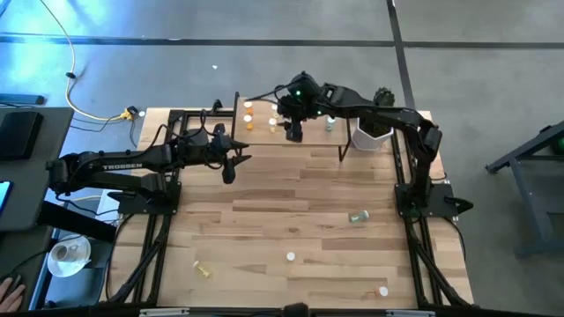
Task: Pick and place medicine bottles onto shelf by color
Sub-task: Adjust the yellow pill bottles on the shelf
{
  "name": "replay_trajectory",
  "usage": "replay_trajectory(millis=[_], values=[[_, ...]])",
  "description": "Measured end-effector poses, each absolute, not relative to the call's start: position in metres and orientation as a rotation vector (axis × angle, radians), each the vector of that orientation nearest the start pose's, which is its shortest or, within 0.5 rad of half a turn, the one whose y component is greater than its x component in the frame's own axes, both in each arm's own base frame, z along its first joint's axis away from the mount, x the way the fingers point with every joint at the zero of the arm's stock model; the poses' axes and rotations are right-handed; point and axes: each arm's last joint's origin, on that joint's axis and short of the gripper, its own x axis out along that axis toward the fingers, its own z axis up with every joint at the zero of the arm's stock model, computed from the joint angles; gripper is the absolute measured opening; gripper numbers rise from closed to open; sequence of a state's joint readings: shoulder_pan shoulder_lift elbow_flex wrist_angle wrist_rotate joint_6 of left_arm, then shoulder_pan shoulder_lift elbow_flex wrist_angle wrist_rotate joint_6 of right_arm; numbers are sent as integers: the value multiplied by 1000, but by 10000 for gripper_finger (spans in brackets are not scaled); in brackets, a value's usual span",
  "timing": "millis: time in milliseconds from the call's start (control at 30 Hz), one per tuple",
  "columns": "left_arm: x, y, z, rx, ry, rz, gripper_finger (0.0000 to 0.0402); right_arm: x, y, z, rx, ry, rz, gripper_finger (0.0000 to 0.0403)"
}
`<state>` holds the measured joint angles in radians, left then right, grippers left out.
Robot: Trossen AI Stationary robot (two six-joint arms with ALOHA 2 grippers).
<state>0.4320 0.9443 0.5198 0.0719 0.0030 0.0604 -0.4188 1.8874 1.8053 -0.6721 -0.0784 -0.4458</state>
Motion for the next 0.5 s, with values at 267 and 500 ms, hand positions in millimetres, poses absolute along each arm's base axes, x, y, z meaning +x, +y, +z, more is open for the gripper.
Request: replay_trajectory(millis=[267, 500], values=[[185, 85, 238, -15, 360, 413, 168, 396, -137, 325, -254, 814, -70, 222], [185, 85, 238, -15, 360, 413, 168, 406, -118, 310, -264, 794, -30, 222]])
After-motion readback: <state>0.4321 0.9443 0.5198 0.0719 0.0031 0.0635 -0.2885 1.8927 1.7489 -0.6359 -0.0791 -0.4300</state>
